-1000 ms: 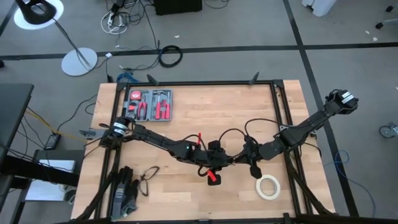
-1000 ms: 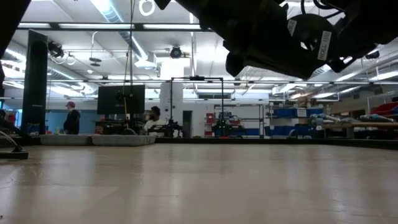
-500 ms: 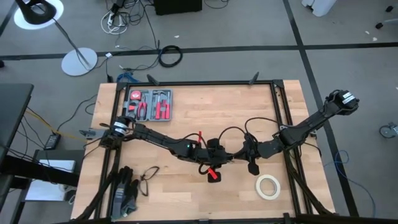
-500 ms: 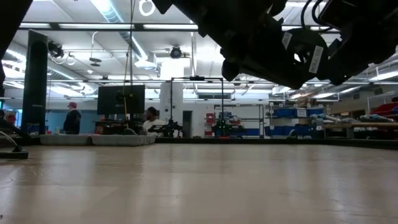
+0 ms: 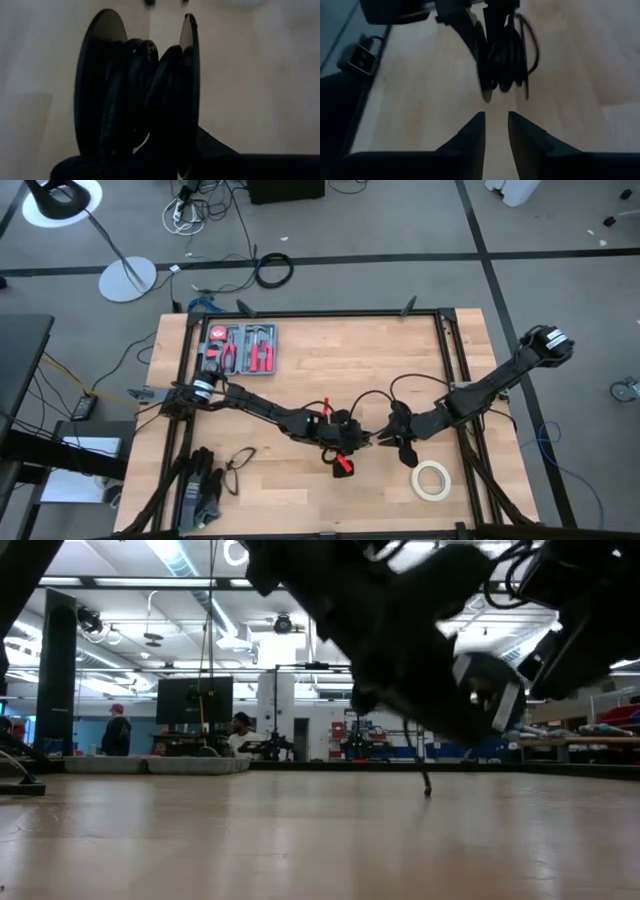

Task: Coil cords
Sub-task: Coil the black wire onto the spool

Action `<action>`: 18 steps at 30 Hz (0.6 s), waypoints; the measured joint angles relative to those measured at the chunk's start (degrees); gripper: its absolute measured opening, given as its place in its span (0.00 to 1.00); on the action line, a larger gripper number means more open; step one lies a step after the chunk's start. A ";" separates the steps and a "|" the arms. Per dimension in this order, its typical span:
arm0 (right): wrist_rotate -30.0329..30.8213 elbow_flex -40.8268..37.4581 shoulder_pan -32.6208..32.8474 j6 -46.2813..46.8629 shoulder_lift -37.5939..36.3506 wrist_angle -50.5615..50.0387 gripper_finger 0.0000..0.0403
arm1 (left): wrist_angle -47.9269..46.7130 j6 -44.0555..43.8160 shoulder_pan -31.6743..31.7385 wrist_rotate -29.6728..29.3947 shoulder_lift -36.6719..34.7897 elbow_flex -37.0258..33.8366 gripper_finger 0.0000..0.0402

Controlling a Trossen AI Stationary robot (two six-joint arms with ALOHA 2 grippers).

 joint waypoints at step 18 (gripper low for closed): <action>6.36 -0.07 0.71 -5.11 6.99 10.33 0.22 | -2.97 1.01 -0.02 0.00 1.23 -0.04 0.00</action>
